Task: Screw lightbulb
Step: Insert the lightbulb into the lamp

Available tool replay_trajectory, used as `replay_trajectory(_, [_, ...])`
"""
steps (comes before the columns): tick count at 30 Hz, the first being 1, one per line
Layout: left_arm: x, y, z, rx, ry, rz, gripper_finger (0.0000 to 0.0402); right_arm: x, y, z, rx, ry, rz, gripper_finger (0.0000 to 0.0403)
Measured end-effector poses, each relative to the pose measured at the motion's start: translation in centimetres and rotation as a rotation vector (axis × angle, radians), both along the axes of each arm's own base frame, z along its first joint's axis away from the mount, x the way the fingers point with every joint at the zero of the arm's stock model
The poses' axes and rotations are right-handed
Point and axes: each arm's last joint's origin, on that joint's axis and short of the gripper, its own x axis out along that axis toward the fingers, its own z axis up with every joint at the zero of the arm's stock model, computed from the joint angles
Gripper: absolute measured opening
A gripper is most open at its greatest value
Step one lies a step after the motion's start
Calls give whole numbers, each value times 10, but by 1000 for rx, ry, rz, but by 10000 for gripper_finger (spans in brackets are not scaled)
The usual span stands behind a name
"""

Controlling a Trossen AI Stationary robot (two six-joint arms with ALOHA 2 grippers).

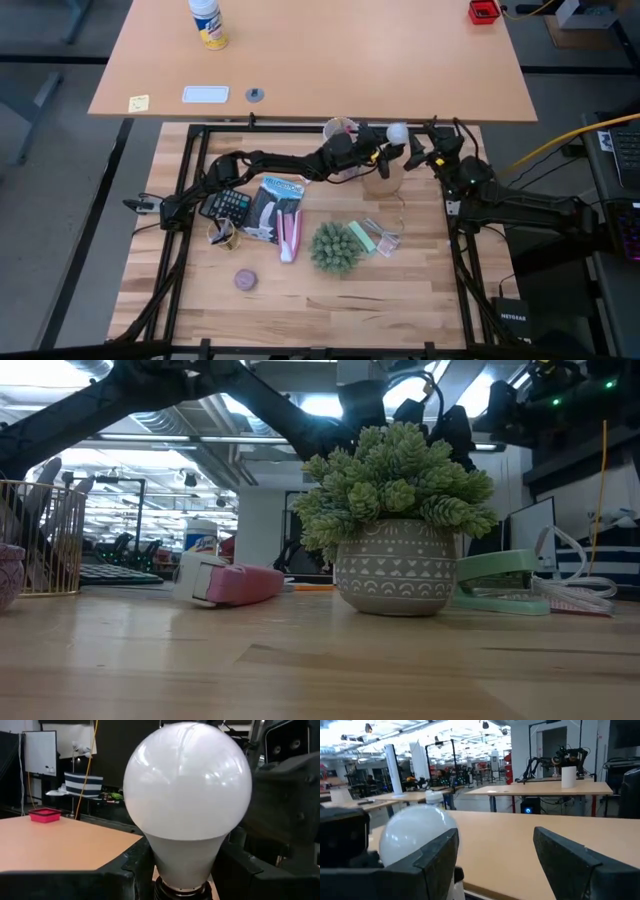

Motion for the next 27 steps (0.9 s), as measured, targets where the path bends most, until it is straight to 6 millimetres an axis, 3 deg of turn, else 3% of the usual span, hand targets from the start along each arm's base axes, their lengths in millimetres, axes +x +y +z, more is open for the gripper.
replay_trajectory(11, [1, -3, 0, 0, 25, -3, 155, -11, 6, 10, -40, -97, 112, 266])
replay_trajectory(27, [2, -9, -2, 20, 65, -2, 155, -8, 9, 27, -135, -235, 239, 266])
